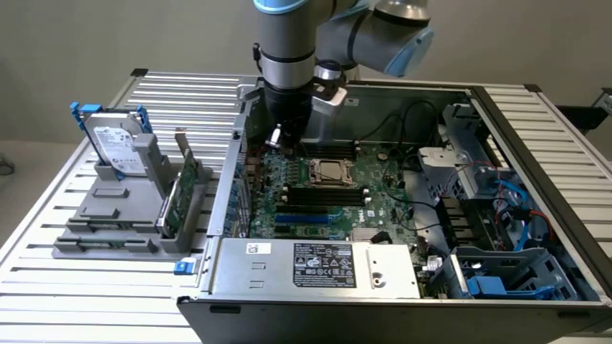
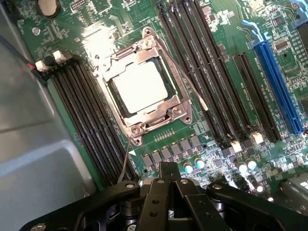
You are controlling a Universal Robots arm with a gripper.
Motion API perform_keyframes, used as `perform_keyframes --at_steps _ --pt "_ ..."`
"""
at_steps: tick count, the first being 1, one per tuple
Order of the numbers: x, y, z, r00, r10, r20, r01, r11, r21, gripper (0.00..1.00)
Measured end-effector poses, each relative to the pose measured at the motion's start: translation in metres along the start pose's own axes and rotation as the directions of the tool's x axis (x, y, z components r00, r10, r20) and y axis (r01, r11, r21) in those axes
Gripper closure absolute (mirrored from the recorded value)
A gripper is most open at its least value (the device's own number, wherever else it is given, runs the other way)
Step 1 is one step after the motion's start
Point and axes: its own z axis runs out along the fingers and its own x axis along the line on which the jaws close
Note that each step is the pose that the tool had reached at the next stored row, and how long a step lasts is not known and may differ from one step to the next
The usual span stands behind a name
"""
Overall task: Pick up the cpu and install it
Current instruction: 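Install the first cpu locking lever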
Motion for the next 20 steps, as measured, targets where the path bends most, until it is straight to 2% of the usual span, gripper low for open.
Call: perform_keyframes --at_steps 2,4,6,7,12,14,17,20 --pt "-0.0001 -0.0003 0.0 0.9998 0.018 -0.0004 -0.018 0.9998 0.0022 0.89" --pt "-0.0004 -0.0009 -0.0001 0.9995 0.031 -0.0039 -0.031 0.9995 0.0076 0.89" --pt "-0.0008 -0.0017 -0.0003 0.9991 0.041 -0.0147 -0.041 0.999 0.0176 0.89" --pt "-0.001 -0.0021 -0.0003 0.9987 0.045 -0.0242 -0.045 0.9987 0.0235 0.89" --pt "-0.0022 -0.0042 -0.0004 0.9942 0.07 -0.0817 -0.066 0.9962 0.0568 0.89" --pt "-0.0026 -0.0052 -0.0005 0.9915 0.082 -0.1013 -0.075 0.9949 0.0681 0.89" --pt "-0.0031 -0.0061 -0.001 0.987 0.103 -0.1237 -0.094 0.9923 0.0807 0.89" --pt "-0.0031 -0.0063 -0.0017 0.983 0.127 -0.1331 -0.116 0.9896 0.0851 0.89"
